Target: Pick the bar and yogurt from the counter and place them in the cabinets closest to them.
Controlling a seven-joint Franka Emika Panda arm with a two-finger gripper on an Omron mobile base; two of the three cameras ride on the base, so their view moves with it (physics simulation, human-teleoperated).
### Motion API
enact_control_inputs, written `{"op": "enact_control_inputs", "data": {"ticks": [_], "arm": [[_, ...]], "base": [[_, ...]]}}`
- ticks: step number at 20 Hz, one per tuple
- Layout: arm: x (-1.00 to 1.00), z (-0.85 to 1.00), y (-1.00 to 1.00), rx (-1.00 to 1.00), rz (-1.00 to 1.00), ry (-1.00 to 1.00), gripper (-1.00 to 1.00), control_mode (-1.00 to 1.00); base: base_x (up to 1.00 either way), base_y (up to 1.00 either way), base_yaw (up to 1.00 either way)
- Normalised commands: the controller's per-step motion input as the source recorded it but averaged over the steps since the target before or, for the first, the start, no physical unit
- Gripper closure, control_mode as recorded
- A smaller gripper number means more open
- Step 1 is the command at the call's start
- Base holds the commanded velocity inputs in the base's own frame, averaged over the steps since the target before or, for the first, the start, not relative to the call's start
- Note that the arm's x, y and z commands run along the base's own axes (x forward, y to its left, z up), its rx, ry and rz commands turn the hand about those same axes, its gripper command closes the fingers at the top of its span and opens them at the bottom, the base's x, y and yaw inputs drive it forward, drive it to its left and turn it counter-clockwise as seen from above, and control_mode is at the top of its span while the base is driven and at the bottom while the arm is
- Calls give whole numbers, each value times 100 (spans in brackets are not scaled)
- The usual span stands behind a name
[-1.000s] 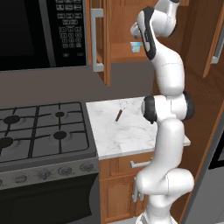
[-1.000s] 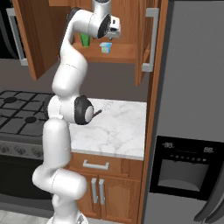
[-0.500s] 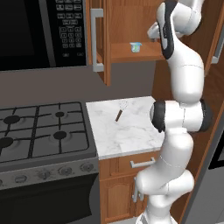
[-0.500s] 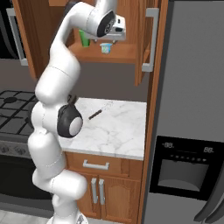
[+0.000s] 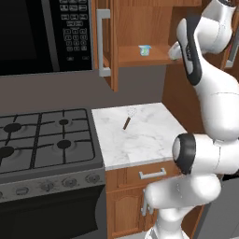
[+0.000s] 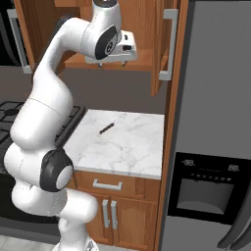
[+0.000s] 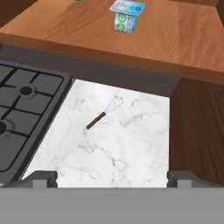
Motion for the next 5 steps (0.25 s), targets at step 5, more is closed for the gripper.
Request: {"op": "enact_control_inputs", "data": {"ticks": [5], "arm": [[-100, -54, 0, -11, 3, -9, -100, -100]], "base": [[0, 0, 0]]}}
